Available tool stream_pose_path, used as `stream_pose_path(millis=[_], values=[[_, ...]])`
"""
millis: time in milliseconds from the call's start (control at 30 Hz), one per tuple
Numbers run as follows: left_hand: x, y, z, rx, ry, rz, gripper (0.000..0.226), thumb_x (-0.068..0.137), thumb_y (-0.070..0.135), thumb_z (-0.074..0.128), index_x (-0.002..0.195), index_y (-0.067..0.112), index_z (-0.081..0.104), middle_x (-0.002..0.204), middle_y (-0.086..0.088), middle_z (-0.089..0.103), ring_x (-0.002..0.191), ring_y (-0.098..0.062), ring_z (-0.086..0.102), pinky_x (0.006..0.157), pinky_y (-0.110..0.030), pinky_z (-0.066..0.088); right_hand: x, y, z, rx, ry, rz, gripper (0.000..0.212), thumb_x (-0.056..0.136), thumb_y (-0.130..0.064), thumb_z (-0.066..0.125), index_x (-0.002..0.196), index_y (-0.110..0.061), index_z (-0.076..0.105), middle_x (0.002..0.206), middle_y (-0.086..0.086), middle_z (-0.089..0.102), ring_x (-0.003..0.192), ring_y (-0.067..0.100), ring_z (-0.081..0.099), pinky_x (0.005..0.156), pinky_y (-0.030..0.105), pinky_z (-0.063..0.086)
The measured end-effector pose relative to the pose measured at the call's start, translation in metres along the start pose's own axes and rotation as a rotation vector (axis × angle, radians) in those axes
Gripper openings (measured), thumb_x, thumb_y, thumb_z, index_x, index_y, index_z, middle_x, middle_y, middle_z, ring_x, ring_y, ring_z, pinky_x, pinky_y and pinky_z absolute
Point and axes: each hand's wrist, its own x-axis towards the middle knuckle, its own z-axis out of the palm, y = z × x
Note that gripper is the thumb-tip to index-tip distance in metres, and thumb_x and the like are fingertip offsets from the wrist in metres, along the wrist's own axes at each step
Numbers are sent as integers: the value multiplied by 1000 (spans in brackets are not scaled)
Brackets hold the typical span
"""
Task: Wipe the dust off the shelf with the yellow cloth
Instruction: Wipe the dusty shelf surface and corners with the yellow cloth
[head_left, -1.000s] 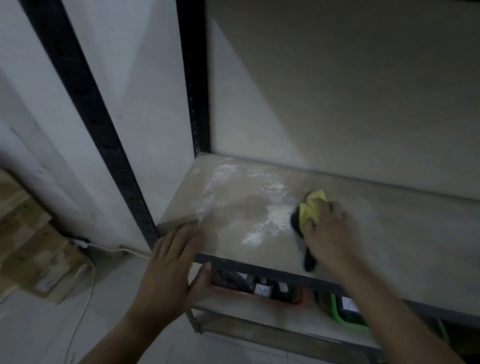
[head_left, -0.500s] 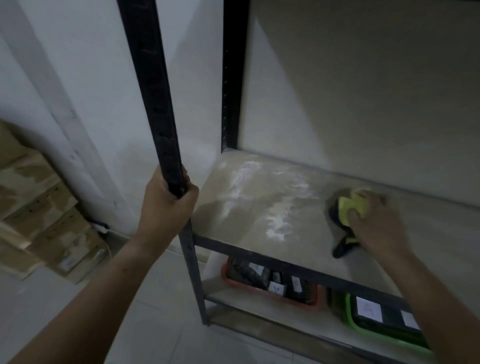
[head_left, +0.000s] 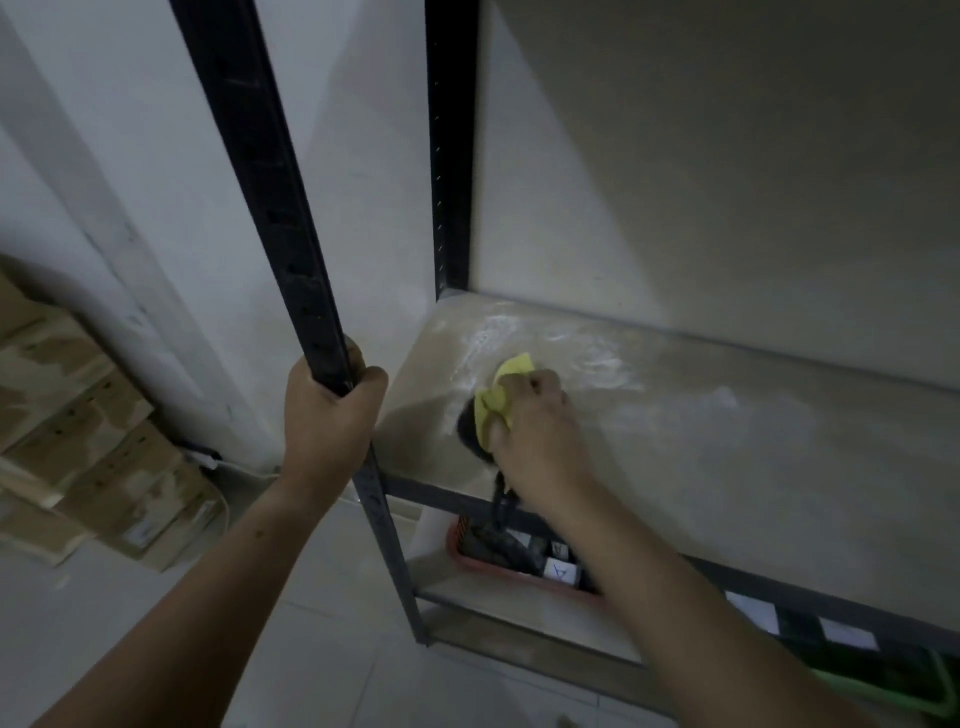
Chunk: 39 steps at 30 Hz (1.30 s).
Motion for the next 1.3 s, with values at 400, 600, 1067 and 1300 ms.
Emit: stream_pose_path(millis=[400,600,1067,1300], values=[[1,-10,2,-4,46,65,36,78,10,53,60,37,37,56,15,32,53,-4,31,52,-17,30,19,212,-114,-312,29,468,37,92,-32,43,118,-9,55,120,22,58,109,38,56,96,44,47],[2,-13,2,-6,51,64,34,79,14,52,60,38,37,56,16,32,53,-2,30,53,-19,29,34,93,-35,-224,122,226,41,92,-27,50,129,-11,50,130,19,51,115,38,50,96,40,42],[3,-15,0,42,4,125,32,78,17,52,61,39,38,57,17,37,53,-2,36,52,-11,31,90,169,-90,-326,-53,456,37,92,-32,46,121,-11,55,120,21,58,107,38,57,96,40,47],[6,-18,-2,0,-8,125,25,78,24,53,65,42,41,61,17,37,56,-3,36,54,-17,32,73,85,-31,-220,44,-38,41,87,-31,48,122,-16,61,124,12,64,112,32,58,99,35,44]])
